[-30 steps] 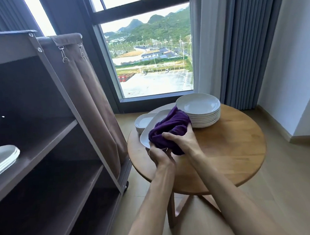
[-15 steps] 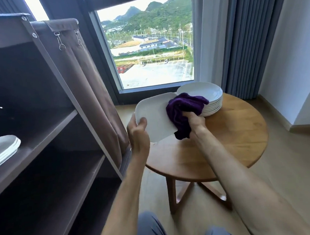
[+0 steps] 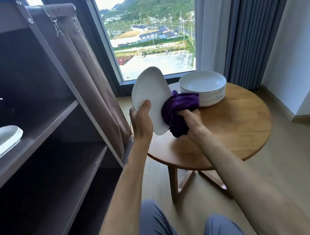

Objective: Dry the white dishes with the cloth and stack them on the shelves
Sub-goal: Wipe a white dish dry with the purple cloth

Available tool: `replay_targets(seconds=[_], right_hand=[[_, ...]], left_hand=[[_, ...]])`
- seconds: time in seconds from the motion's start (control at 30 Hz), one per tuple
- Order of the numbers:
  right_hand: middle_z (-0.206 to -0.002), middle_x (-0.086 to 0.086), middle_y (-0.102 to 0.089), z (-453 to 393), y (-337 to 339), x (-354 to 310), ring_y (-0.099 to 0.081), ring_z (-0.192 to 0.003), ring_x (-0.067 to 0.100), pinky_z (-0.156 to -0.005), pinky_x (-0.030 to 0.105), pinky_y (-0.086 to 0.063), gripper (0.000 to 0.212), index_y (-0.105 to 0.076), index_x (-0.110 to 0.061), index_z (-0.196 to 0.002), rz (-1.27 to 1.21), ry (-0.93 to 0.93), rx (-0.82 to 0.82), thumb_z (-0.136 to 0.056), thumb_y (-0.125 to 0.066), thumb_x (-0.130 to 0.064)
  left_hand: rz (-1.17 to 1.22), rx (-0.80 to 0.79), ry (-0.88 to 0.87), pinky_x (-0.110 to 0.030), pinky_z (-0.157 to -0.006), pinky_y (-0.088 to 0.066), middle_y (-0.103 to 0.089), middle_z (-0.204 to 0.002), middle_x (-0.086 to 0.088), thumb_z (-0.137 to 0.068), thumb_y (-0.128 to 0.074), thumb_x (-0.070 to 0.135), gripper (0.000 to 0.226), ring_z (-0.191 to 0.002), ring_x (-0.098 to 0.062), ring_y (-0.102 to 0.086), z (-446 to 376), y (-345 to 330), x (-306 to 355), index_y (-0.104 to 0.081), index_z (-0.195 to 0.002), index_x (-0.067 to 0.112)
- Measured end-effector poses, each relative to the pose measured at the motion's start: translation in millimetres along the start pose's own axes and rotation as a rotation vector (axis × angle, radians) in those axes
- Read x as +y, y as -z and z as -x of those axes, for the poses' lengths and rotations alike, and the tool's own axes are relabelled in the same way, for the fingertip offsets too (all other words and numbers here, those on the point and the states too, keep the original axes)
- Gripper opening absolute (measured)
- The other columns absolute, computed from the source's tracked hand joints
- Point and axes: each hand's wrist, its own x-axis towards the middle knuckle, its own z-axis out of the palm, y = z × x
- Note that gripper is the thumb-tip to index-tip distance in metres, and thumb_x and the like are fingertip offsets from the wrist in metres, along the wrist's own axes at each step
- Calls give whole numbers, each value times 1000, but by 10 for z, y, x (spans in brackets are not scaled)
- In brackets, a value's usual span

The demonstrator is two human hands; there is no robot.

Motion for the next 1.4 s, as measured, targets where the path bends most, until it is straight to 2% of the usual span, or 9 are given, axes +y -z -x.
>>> replay_targets(seconds=[0.17,0.3,0.5,0.6,0.7,0.83,0.97,1.1,1.4], right_hand=[[-84,4,-73,50,8,-230,-70,-77,18,-59,33,-55,35,-70,-19,-93,229,145,-311,-60,-72,-6],[-89,12,-71,84,-120,-339,-70,-80,27,-65,39,-58,29,-69,-7,-102,-28,38,-253,-75,-66,3],[-92,16,-72,204,-271,-285,-70,-84,33,-76,49,-54,18,-70,-7,-101,-47,-43,-127,-84,-67,-3],[-93,5,-78,321,-224,-111,-74,-89,22,-74,36,-61,16,-69,-15,-100,73,16,-225,-87,-71,-7],[-90,-2,-78,450,-289,22,-75,-85,12,-67,24,-58,26,-70,-23,-99,71,32,-297,-75,-79,-16],[-88,3,-77,330,-325,-69,-74,-88,20,-79,42,-62,25,-72,-22,-82,143,134,-101,-58,-76,-28],[-94,8,-76,53,-187,-332,-71,-94,28,-88,50,-59,55,-74,-12,-90,219,167,100,-48,-70,-47],[-95,5,-74,-178,-27,-535,-71,-95,26,-89,49,-59,29,-71,-21,-90,236,191,104,-62,-73,-28],[-79,3,-71,-41,-188,-314,-69,-72,22,-58,29,-56,17,-69,-9,-91,-281,-78,288,-78,-71,1]], left_hand=[[-285,-160,92,-53,-95,-55,-73,-107,-10,-73,-57,33,33,-105,-36,-68,-188,20,417,-69,-101,20],[-130,-257,94,-47,-85,-58,-75,-105,-10,-77,-62,35,34,-98,-30,-71,-127,-13,361,-74,-106,21],[179,-69,15,-51,-104,-52,-62,-135,-21,-78,-62,17,64,-125,-41,-58,188,-158,-136,-56,-141,12],[142,-13,-128,-51,-104,-53,-61,-135,-13,-91,-54,31,42,-123,-34,-60,130,-199,-147,-63,-131,38],[117,120,-128,-49,-104,-53,-63,-133,-10,-92,-48,45,47,-121,-28,-62,98,-238,-106,-59,-136,32],[156,66,-67,-54,-104,-52,-71,-124,-10,-91,-52,39,45,-116,-32,-67,96,-157,-71,-65,-131,24],[64,-135,-57,-46,-77,-59,-74,-102,2,-88,-54,35,29,-95,-26,-69,124,31,-88,-73,-108,41],[-24,-266,5,-36,-70,-59,-73,-92,8,-82,-56,31,25,-90,-18,-66,109,101,27,-73,-93,45],[266,5,-28,-38,-96,-56,-65,-132,-10,-91,-65,28,54,-124,-29,-62,365,-301,-253,-51,-142,16]])
